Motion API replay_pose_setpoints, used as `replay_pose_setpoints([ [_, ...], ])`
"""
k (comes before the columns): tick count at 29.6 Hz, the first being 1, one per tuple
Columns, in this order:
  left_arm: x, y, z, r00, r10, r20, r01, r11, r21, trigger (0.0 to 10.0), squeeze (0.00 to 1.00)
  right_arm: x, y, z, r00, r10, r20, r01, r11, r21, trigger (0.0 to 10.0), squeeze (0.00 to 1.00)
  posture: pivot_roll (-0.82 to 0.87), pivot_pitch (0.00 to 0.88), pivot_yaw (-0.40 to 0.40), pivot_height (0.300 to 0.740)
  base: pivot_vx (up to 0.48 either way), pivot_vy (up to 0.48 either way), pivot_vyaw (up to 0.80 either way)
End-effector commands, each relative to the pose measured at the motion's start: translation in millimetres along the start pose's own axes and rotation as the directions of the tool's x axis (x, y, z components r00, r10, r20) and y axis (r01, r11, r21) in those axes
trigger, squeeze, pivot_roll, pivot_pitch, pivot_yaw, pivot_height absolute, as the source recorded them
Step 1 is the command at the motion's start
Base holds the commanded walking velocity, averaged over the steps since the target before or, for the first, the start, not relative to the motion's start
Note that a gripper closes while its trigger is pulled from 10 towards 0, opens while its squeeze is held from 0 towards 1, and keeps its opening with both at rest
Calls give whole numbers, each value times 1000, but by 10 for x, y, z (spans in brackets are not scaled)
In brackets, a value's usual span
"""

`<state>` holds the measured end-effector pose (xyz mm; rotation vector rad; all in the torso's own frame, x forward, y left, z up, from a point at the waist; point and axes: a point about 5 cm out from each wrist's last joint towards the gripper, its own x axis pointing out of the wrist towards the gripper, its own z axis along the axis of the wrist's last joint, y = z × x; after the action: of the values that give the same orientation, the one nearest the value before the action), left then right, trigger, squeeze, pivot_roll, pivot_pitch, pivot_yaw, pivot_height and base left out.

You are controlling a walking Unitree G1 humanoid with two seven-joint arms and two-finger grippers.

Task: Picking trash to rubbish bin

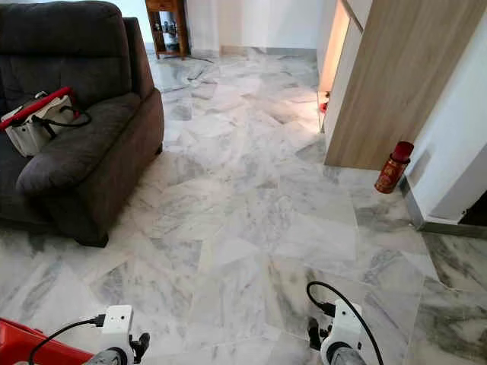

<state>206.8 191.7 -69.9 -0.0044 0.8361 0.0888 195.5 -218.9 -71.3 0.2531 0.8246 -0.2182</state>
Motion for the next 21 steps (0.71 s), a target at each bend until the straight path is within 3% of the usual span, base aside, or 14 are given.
replay_pose_setpoints([
  [1, 13, 108, 104, 999, 34, 31, -34, 999, 7, 10000, 0, 18, 56, 37, 1000, 7, 7, -7, 1000, 24, 10000, 0, -12, 0, 16, 740, 0, 0, 0],
  [9, -35, 182, -80, 997, 74, -12, -74, 997, -23, 10000, 0, 21, 86, 39, 1000, 5, 15, -5, 1000, -4, 10000, 0, -15, 0, 15, 740, 0, 0, 0],
  [21, -70, 190, -209, 995, 96, -39, -98, 994, -55, 10000, 0, 3, 59, -17, 1000, 3, 12, -3, 1000, -2, 10000, 0, -34, 0, 25, 740, 0, 0, 800],
])
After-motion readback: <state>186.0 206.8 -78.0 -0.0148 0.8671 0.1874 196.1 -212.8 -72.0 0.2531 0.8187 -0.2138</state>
